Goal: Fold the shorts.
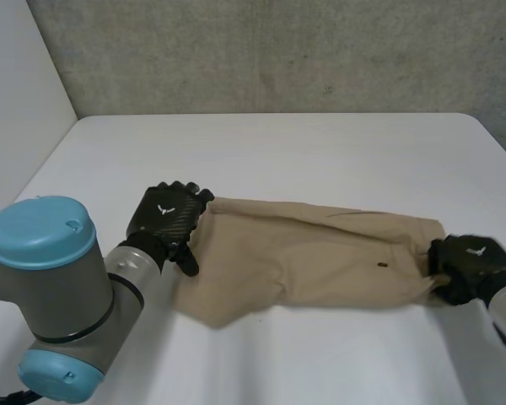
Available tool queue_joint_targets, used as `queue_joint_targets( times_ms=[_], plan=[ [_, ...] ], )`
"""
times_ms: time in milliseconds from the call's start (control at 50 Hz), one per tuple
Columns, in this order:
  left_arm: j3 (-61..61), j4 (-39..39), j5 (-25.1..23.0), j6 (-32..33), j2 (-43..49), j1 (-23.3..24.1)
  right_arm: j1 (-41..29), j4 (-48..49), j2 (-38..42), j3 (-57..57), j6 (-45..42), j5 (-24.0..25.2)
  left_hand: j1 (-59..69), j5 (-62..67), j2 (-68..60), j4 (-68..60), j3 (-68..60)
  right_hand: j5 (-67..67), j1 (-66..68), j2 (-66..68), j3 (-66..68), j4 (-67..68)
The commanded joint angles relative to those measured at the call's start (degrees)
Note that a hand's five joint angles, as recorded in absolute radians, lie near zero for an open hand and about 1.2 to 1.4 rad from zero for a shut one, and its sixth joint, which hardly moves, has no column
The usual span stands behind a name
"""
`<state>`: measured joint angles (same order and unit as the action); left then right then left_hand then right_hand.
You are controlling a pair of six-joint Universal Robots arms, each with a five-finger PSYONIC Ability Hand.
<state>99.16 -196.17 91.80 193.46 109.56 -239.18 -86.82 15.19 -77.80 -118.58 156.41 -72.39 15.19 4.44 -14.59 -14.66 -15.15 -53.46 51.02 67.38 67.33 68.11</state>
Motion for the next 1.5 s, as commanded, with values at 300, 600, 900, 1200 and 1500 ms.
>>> queue_joint_targets(
  times_ms=[300, 600, 900, 1200, 1500],
  plan=[
    [5.96, 0.18, 0.22, -0.1, -9.98, -3.22, -1.67, -19.05, -5.6, 18.28, -16.67, 1.38, -2.28, -1.53, 1.69, 1.75, 2.25, -16.54, 28.98, 12.62, 12.67, 11.89],
    [6.58, 0.26, 0.4, -0.18, -10.15, -3.22, -38.49, -17.56, 7.03, 29.63, -21.75, -0.56, -2.45, -1.7, 1.85, 1.92, 2.41, -16.54, 28.98, 12.62, 12.67, 11.89],
    [5.52, 0.0, 0.4, -0.18, -10.42, -3.31, -42.99, -16.77, 10.93, 29.28, -18.19, 5.68, -2.28, -1.53, 1.69, 1.75, 2.25, 50.82, -38.37, -54.74, -54.69, -55.47],
    [-10.29, 0.26, 1.37, -12.04, -4.72, 4.33, -26.84, -13.95, -6.65, 29.46, 19.18, -0.55, -0.27, 0.49, -0.33, -0.26, 0.23, 53.46, -41.02, -57.38, -57.33, -58.11],
    [-22.96, 8.35, 11.65, -14.42, 8.92, 13.13, -24.8, -19.93, 1.69, 29.2, 18.84, -0.21, -0.6, 0.15, 0.01, 0.07, 0.56, 49.05, -36.61, -52.98, -52.92, -53.7]
  ],
)
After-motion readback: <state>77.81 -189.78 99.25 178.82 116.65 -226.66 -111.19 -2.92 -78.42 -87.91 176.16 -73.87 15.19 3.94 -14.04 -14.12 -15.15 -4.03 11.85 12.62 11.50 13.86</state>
